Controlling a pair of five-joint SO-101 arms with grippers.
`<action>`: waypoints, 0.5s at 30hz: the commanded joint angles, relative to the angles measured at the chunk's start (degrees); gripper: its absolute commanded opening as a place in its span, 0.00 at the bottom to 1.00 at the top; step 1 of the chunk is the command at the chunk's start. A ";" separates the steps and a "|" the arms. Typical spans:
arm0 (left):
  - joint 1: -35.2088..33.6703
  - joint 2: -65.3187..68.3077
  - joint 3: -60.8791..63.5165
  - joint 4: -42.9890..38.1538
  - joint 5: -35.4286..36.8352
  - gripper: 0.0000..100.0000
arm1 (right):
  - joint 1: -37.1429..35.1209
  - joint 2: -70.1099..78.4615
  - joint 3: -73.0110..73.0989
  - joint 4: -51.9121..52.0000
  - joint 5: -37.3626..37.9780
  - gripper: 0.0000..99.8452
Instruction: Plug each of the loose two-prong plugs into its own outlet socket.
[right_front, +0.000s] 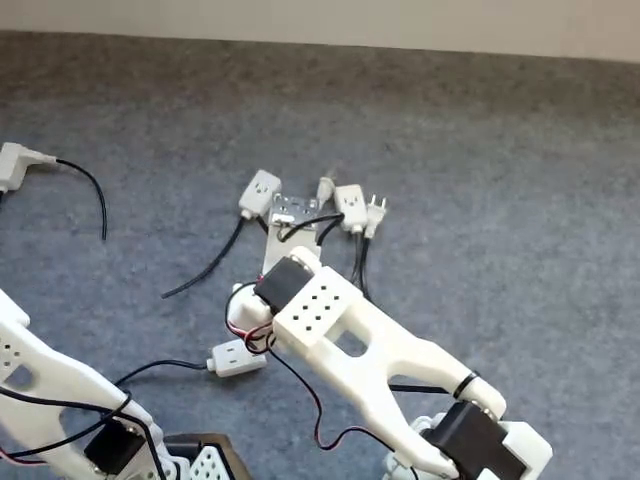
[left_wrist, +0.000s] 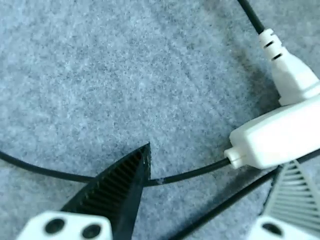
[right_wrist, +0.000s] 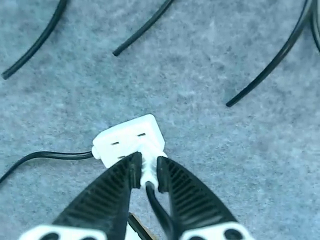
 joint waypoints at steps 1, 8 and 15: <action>0.13 -0.92 -2.24 -0.26 0.26 0.36 | -0.48 -0.48 -2.59 -1.63 -0.53 0.01; -0.13 -0.92 -2.42 -0.26 0.26 0.36 | -4.09 5.32 -2.59 -2.07 -0.70 0.01; -0.22 -0.92 -2.42 -0.26 0.26 0.36 | -4.79 8.66 -3.12 -0.13 -2.02 0.01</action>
